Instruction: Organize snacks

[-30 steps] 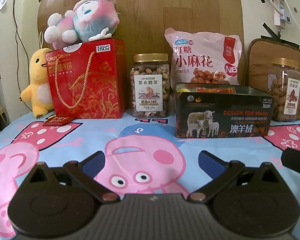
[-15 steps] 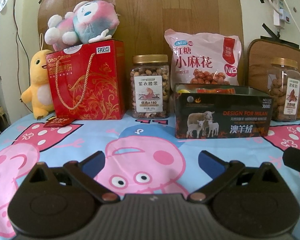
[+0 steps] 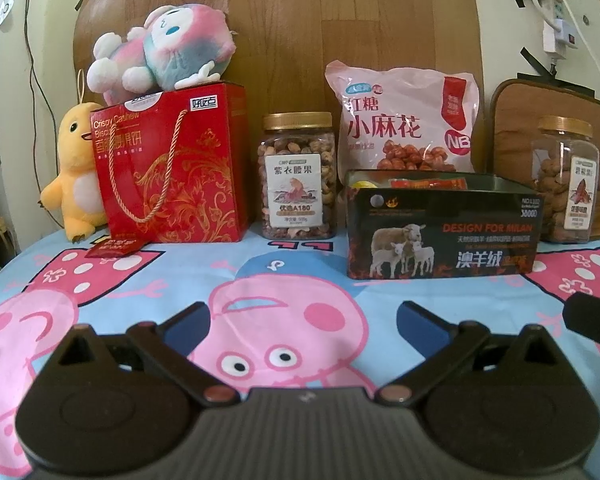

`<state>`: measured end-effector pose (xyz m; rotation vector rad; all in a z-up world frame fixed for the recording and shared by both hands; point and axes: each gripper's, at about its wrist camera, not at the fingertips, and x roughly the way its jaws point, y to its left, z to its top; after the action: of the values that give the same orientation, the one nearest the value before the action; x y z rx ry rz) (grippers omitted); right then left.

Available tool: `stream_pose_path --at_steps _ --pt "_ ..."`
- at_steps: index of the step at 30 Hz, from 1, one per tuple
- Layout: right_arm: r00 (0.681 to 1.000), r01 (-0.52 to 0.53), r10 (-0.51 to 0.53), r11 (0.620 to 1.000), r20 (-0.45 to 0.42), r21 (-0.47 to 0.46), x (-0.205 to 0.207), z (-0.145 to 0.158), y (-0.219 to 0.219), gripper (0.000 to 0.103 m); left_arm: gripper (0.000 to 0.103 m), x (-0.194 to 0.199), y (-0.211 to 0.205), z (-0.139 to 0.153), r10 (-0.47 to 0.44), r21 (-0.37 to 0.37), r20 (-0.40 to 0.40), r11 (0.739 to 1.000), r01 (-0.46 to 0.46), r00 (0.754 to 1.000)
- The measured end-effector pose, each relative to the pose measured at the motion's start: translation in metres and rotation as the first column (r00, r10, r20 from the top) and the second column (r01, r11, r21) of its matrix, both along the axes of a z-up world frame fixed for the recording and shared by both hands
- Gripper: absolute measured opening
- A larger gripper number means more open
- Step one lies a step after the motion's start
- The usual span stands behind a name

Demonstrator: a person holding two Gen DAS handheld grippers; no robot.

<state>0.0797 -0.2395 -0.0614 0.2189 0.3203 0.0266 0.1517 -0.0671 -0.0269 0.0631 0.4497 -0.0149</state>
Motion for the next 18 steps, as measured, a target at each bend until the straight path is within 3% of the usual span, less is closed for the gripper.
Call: stream_pose_path --at_steps 18 --pt "1.0 -0.008 0.008 1.0 0.014 -0.017 -0.0019 -0.0002 0.0024 0.094 0.103 -0.0005 -0.0008 0.0 -0.008 -0.003 0.002 1.0 0.008 1.0"
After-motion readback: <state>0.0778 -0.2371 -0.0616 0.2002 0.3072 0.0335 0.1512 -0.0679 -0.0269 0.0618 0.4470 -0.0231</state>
